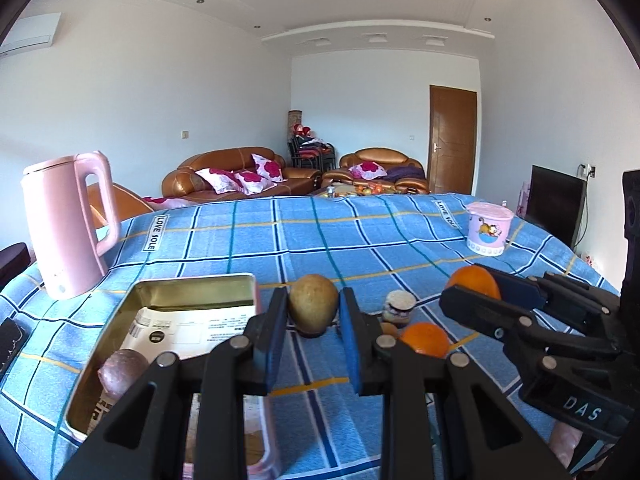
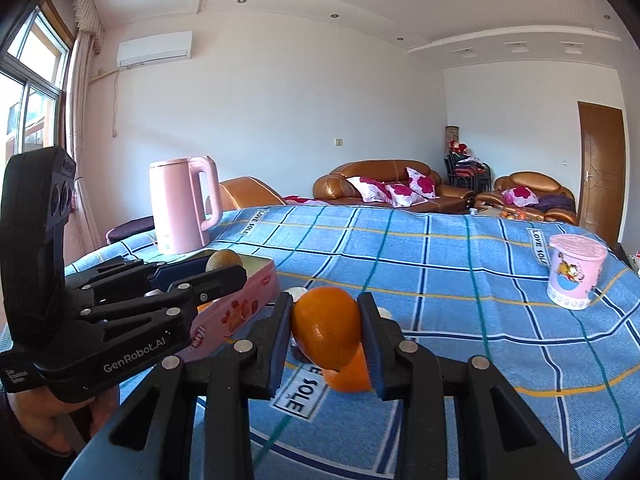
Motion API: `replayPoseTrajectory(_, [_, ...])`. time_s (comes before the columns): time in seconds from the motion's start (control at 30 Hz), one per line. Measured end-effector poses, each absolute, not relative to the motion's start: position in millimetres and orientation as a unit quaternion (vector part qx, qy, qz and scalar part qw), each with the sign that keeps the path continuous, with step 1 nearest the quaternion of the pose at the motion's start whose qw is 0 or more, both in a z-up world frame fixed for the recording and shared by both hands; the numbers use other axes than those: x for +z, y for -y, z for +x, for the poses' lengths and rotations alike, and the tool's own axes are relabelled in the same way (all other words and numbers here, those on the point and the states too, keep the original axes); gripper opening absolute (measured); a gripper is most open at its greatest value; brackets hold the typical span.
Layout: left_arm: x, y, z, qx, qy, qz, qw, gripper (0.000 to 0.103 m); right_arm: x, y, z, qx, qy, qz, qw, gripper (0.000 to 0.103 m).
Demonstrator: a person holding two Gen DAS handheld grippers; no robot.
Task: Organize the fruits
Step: 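Carry the kiwi and orange over the pink tin box with both tools, then lower the kiwi into the tin and open the left tool while the right tool releases its orange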
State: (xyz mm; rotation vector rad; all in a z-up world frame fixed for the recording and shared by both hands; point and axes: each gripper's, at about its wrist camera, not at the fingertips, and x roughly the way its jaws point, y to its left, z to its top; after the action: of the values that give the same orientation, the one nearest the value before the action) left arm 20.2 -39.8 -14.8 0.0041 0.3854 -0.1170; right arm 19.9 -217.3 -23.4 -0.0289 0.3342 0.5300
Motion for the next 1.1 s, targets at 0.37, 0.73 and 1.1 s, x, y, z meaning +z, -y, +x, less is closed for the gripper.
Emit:
replayPoseTrajectory(0.37, [-21, -19, 43, 0.003, -0.229, -0.017, 0.973, 0.027, -17, 150, 51, 0.316, -0.197, -0.022, 0.928, 0.035])
replayPoseTrajectory(0.73, [-28, -58, 63, 0.025, -0.273, -0.029, 0.961, 0.027, -19, 99, 79, 0.345, -0.233, -0.035, 0.908, 0.035])
replayPoseTrajectory(1.1, [-37, -74, 75, 0.049, -0.297, -0.025, 0.953, 0.027, -32, 64, 100, 0.345, -0.262, -0.054, 0.900, 0.035])
